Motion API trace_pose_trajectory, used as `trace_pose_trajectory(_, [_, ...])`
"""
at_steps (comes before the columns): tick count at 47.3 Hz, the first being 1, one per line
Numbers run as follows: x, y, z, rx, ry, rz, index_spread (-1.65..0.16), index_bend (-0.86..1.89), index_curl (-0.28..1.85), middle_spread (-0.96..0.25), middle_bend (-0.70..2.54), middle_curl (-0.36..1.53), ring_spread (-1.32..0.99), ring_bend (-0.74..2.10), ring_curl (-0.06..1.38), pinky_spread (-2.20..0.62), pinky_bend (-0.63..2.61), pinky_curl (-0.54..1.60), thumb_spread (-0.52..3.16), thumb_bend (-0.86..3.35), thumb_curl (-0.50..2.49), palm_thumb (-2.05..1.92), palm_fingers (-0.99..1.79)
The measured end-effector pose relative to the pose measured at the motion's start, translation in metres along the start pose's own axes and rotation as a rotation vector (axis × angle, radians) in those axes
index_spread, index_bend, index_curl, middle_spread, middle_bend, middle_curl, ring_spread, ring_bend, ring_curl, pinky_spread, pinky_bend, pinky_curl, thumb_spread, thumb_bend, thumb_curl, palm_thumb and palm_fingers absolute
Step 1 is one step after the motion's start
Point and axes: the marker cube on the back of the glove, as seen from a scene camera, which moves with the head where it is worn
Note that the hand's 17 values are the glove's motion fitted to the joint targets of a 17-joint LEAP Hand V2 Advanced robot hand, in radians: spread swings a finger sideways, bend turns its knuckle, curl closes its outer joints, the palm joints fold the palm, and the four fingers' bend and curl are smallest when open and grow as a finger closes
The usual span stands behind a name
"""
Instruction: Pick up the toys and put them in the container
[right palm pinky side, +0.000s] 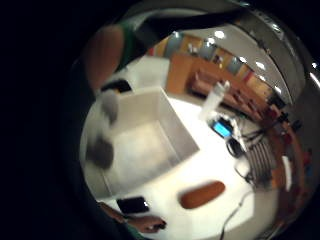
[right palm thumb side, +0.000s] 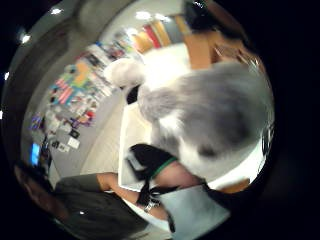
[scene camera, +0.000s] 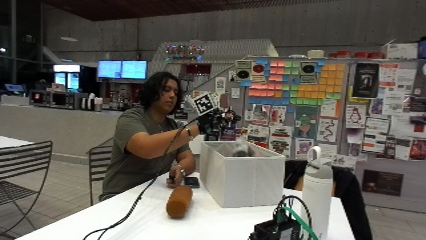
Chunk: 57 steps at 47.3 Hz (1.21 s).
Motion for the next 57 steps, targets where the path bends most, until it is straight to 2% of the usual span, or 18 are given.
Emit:
trace_pose_trajectory(1, [0.005,0.004,0.005,-0.014,0.019,-0.013,-0.34,0.55,0.49,-0.25,0.78,0.58,-0.30,1.09,0.54,-0.23,0.83,0.57,1.00,-0.15,0.41,0.00,-0.19])
trace_pose_trajectory(2, [0.008,0.008,0.007,-0.017,0.015,0.008,-0.34,0.54,0.48,-0.24,0.76,0.56,-0.29,1.01,0.51,-0.20,0.80,0.54,0.98,-0.13,0.40,-0.03,-0.22])
trace_pose_trajectory(5, [0.015,0.019,0.009,-0.013,-0.022,0.140,-0.36,0.52,0.43,-0.23,0.69,0.50,-0.28,0.83,0.39,-0.13,0.72,0.43,0.95,-0.10,0.39,-0.07,-0.14])
trace_pose_trajectory(8, [0.032,0.041,0.010,-0.034,0.002,0.113,-0.38,0.55,0.41,-0.23,0.65,0.48,-0.27,0.74,0.32,-0.08,0.65,0.37,0.92,-0.09,0.37,-0.09,-0.04])
trace_pose_trajectory(13, [0.061,0.074,0.006,-0.101,-0.068,0.336,-0.39,0.54,0.40,-0.23,0.63,0.46,-0.27,0.74,0.28,-0.03,0.63,0.34,0.90,-0.09,0.35,-0.10,0.07])
trace_pose_trajectory(17, [0.087,0.115,0.014,-0.197,-0.070,0.417,-0.39,0.49,0.39,-0.24,0.58,0.44,-0.28,0.80,0.29,-0.01,0.66,0.33,0.91,-0.08,0.33,-0.09,0.16])
trace_pose_trajectory(22, [0.110,0.164,0.035,-0.285,-0.099,0.444,-0.40,0.44,0.38,-0.24,0.55,0.43,-0.30,0.87,0.31,-0.01,0.70,0.34,0.92,-0.07,0.32,-0.08,0.22])
trace_pose_trajectory(30, [0.143,0.240,0.095,-0.360,-0.056,0.465,-0.41,0.53,0.42,-0.28,0.62,0.45,-0.33,0.82,0.30,-0.02,0.60,0.32,0.94,-0.06,0.31,-0.05,0.34])
trace_pose_trajectory(36, [0.148,0.282,0.144,-0.482,0.000,0.382,-0.41,0.60,0.46,-0.28,0.66,0.47,-0.34,0.62,0.26,-0.02,0.57,0.33,0.89,-0.08,0.31,-0.08,0.17])
trace_pose_trajectory(42, [0.141,0.297,0.155,-0.313,0.085,0.340,-0.41,0.58,0.46,-0.28,0.75,0.48,-0.35,0.59,0.24,-0.02,0.42,0.30,0.80,-0.12,0.29,-0.16,0.13])
trace_pose_trajectory(43, [0.141,0.298,0.155,-0.271,0.087,0.342,-0.40,0.52,0.44,-0.29,0.78,0.49,-0.38,0.74,0.28,-0.03,0.37,0.28,0.80,-0.12,0.29,-0.16,0.26])
trace_pose_trajectory(47, [0.141,0.296,0.147,-0.088,0.107,0.339,-0.39,0.42,0.38,-0.33,0.93,0.52,-0.43,1.01,0.31,-0.09,0.30,0.22,0.87,-0.10,0.28,-0.13,0.69])
trace_pose_trajectory(48, [0.138,0.295,0.145,-0.057,0.114,0.336,-0.39,0.43,0.39,-0.33,0.96,0.54,-0.43,1.09,0.34,-0.16,0.43,0.26,0.93,-0.06,0.28,-0.08,0.96])
trace_pose_trajectory(50, [0.132,0.293,0.137,-0.022,0.128,0.337,-0.38,0.41,0.37,-0.32,0.99,0.55,-0.43,1.15,0.36,-0.21,0.51,0.27,1.00,-0.03,0.28,-0.04,1.18])
trace_pose_trajectory(55, [0.115,0.278,0.100,0.054,0.117,0.341,-0.34,0.49,0.45,-0.30,1.09,0.61,-0.40,1.28,0.47,-0.30,0.73,0.40,1.11,-0.01,0.30,-0.01,1.33])
trace_pose_trajectory(57, [0.105,0.264,0.076,0.105,0.091,0.352,-0.33,0.53,0.48,-0.29,1.11,0.62,-0.38,1.31,0.49,-0.32,0.77,0.42,1.15,-0.01,0.30,-0.01,1.31])
